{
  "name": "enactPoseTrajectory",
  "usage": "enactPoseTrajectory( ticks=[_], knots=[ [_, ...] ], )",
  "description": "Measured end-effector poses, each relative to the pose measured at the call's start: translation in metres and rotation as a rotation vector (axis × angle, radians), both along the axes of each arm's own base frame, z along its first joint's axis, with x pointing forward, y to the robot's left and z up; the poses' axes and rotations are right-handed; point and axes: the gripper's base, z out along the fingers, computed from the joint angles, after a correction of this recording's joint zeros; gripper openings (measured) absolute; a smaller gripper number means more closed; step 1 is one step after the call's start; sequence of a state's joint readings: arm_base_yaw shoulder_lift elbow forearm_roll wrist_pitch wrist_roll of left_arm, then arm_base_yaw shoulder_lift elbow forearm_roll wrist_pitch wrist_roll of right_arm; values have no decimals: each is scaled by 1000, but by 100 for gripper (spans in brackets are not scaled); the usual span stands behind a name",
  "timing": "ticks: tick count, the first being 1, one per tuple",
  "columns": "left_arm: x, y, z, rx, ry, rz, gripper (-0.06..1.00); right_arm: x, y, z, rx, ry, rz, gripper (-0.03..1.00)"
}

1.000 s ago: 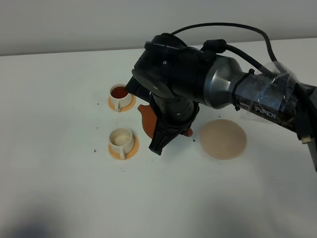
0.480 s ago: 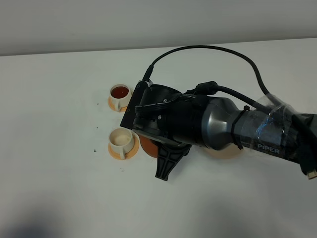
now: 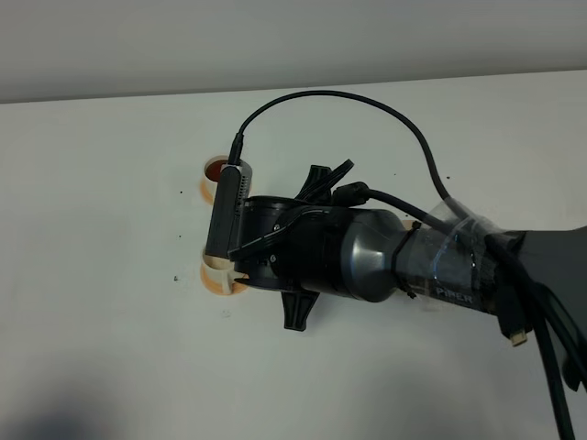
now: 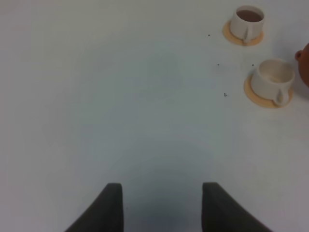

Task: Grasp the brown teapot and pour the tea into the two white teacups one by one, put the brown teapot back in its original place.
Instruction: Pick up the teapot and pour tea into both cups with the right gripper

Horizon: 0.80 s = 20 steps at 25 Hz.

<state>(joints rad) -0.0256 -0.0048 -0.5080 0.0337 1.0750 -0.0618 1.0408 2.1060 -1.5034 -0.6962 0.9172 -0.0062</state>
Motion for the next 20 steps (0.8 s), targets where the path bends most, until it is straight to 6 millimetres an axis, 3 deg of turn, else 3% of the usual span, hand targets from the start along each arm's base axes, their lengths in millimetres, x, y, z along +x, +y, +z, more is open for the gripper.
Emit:
enactPoseTrajectory(
  ticks=[13, 20],
  knots=[
    [0, 0, 0, 0, 0, 0, 39, 7, 5, -17, -137, -100, 88, 11],
    [0, 0, 0, 0, 0, 0, 39, 6, 9, -13, -191, -163, 137, 11]
  ],
)
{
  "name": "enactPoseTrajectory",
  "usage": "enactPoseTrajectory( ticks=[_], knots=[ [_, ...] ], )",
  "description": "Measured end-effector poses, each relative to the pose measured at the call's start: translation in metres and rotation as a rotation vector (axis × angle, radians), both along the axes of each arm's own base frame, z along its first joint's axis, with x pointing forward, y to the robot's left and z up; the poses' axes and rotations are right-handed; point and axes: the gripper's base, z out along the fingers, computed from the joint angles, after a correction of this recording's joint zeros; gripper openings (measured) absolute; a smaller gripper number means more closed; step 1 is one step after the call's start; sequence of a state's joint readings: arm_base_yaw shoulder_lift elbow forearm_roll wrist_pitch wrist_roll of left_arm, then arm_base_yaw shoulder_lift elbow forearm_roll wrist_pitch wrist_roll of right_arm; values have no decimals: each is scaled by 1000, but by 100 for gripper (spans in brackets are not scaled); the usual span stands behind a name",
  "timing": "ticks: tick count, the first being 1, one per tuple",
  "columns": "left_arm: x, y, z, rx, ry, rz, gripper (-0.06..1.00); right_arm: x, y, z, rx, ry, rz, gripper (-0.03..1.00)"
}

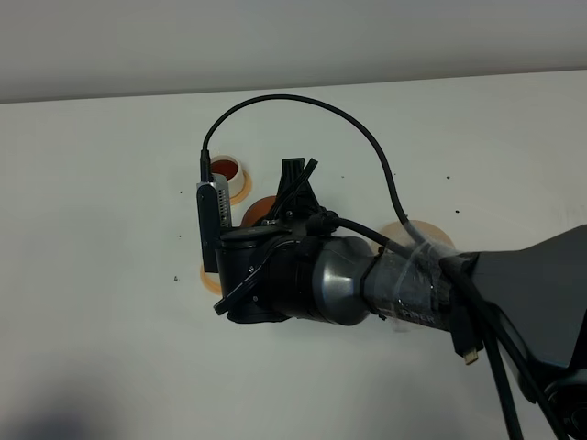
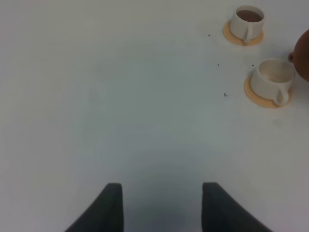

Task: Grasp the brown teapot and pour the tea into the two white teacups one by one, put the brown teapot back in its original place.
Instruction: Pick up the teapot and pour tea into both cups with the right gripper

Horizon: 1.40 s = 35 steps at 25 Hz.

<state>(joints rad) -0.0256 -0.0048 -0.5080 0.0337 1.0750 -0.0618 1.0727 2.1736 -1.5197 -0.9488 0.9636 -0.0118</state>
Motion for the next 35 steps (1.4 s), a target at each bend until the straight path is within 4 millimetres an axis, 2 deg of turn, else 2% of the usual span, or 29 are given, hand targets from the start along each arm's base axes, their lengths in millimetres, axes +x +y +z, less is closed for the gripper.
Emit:
enactPoseTrajectory(
  ticks=[14, 35],
  knots=[
    [0, 0, 0, 1, 0, -1, 39, 0, 7, 7, -86, -97, 123, 11],
    [0, 0, 0, 1, 0, -1, 39, 3, 11, 12, -216, -147, 285, 11]
  ],
)
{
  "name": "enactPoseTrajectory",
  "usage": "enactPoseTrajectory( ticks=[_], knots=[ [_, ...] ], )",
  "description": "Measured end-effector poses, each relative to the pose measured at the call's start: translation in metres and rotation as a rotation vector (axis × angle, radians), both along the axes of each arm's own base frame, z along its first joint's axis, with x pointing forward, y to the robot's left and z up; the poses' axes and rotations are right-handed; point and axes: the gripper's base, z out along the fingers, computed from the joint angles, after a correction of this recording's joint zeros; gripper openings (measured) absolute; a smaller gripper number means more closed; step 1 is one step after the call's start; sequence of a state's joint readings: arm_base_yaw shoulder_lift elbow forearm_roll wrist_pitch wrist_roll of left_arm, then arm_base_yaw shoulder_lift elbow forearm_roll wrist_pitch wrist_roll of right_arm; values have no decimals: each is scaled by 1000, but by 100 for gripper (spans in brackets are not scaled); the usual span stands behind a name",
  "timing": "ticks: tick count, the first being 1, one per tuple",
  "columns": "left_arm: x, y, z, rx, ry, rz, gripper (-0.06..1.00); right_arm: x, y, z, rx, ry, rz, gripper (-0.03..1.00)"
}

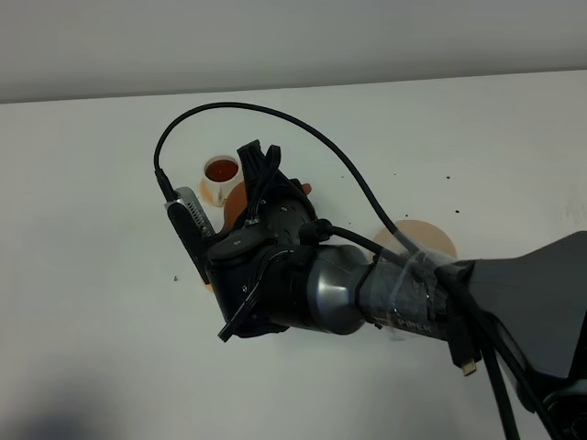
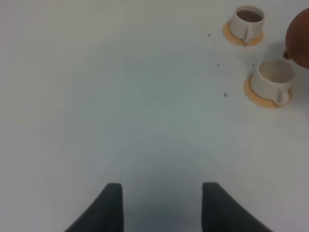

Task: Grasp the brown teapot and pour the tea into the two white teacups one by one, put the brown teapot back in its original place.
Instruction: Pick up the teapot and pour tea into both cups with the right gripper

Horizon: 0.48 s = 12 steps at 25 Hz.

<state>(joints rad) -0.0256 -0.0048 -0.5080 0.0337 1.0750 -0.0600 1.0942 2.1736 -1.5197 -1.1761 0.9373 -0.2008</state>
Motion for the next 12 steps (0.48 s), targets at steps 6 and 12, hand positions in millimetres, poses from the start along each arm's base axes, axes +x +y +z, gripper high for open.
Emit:
enactPoseTrajectory(
  ticks=[6, 12],
  knots=[
    [0, 0, 0, -1, 0, 1, 39, 2, 1, 3, -32, -39, 36, 11],
    [0, 0, 0, -1, 0, 1, 39, 3, 2, 3, -49, -55, 49, 11]
  ],
)
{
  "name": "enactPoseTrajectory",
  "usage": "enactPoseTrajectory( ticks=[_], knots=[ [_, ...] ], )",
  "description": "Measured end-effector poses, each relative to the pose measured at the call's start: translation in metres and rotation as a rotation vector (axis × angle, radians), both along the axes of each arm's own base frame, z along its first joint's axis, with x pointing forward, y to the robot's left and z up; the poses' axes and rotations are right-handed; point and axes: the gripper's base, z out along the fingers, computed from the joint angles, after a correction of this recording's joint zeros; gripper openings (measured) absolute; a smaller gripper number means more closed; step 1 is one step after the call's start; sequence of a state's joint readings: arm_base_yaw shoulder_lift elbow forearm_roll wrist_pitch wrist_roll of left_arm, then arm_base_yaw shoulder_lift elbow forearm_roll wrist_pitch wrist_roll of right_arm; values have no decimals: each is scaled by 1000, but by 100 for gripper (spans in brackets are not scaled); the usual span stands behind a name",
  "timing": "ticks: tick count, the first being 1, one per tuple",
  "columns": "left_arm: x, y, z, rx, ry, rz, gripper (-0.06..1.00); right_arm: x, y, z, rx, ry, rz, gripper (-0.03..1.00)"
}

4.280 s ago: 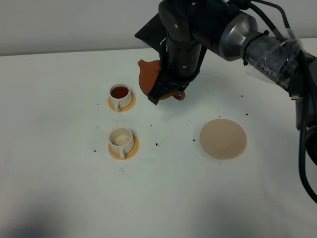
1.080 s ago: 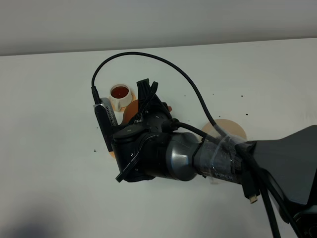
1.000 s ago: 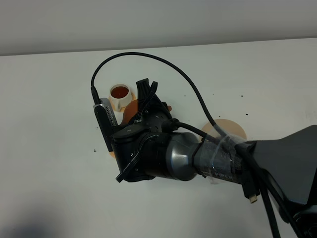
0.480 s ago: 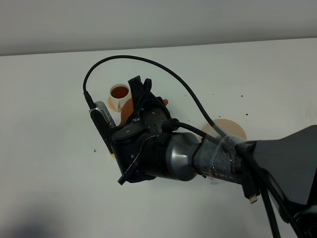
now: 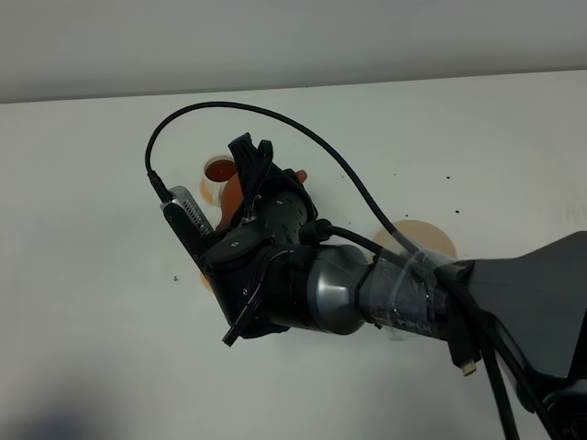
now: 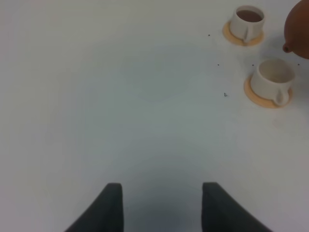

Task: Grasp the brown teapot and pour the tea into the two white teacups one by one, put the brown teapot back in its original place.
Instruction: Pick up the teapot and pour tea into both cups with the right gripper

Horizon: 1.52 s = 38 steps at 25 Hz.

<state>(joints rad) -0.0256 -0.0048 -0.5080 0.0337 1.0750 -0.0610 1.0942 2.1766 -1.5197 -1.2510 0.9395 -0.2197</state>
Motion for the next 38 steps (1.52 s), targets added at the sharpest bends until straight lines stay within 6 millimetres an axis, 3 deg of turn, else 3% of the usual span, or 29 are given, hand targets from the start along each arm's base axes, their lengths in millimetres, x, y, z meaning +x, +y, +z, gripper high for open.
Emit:
enactPoseTrajectory(
  ticks=[8, 38],
  knots=[
    [0, 0, 0, 0, 0, 0, 39, -3, 5, -20, -78, -20, 14, 11],
    [0, 0, 0, 1, 0, -1, 39, 1, 6, -10, -235, -129, 97, 11]
  ],
)
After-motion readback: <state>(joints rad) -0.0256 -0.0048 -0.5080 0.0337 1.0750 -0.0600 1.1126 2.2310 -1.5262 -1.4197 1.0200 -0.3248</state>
